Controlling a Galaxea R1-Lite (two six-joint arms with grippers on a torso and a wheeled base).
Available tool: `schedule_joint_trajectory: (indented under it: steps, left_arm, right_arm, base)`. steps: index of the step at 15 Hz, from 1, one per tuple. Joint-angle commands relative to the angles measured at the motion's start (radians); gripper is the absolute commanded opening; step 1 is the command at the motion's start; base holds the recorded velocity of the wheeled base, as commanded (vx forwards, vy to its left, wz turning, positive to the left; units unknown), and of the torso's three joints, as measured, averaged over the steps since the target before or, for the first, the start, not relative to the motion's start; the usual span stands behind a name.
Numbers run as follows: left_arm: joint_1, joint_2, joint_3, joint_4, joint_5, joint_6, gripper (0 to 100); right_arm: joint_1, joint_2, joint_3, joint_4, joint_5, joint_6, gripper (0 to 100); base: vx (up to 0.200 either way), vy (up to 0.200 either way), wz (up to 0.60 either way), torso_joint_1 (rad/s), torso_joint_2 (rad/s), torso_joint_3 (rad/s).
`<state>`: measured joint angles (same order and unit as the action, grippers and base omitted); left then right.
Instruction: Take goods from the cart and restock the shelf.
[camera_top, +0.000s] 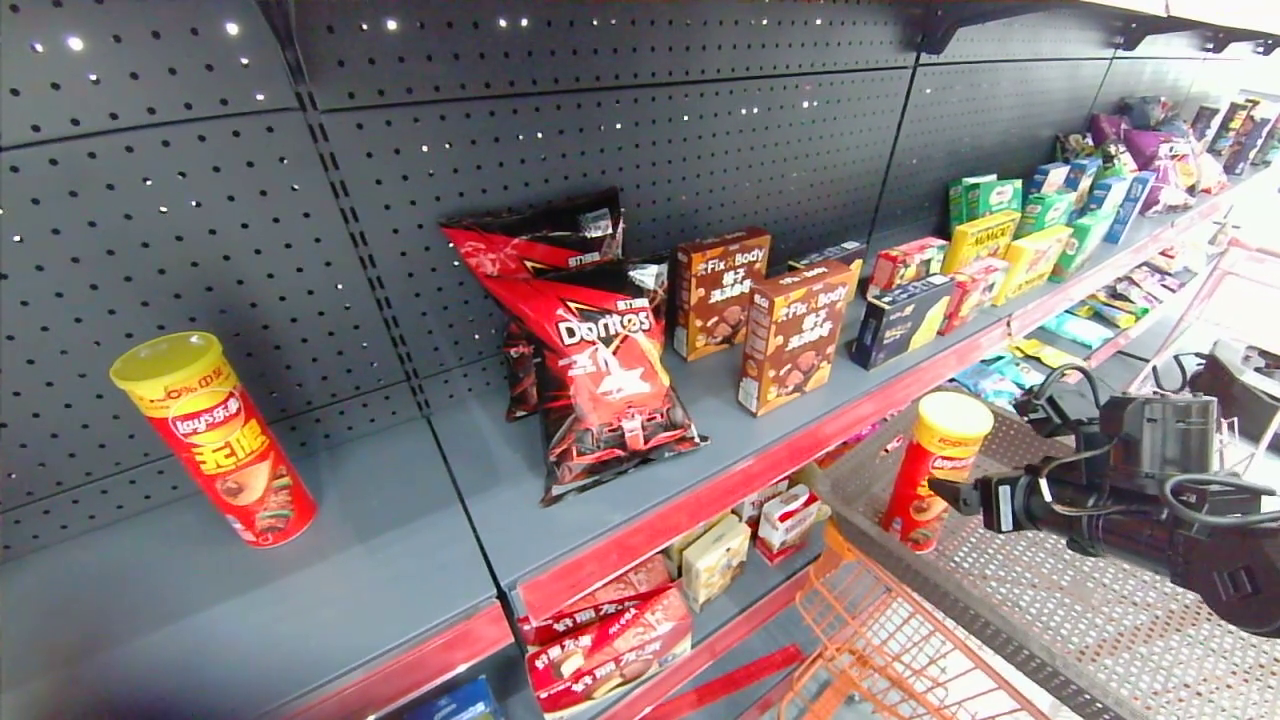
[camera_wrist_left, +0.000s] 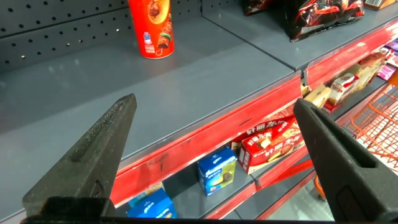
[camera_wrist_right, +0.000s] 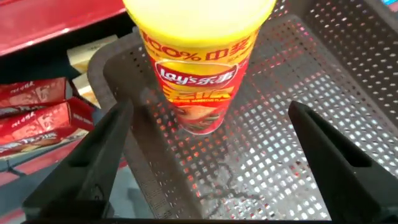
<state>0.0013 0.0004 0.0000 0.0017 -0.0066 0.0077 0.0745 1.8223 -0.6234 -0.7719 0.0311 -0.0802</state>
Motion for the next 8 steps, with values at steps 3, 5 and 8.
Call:
schedule_joint_trajectory:
  steps: [3,5,8]
  left_arm:
    - [0.0,0.0,0.0,0.0,-0.001,0.0,100]
    - [0.0,0.0,0.0,0.0,0.0,0.0,100]
    - [0.0,0.0,0.0,0.0,-0.001,0.0,100]
  right_arm:
    - [0.001,0.058,-0.041,-0.003,0.027,-0.015,100]
    - [0.004,0.091,-0.082,-0.004,0.029,-0.016,100]
    - [0.008,0.156,-0.154,-0.017,0.032,-0.041,100]
  base:
    - [0.0,0.0,0.0,0.0,0.0,0.0]
    - [0.0,0.0,0.0,0.0,0.0,0.0]
    - [0.0,0.0,0.0,0.0,0.0,0.0]
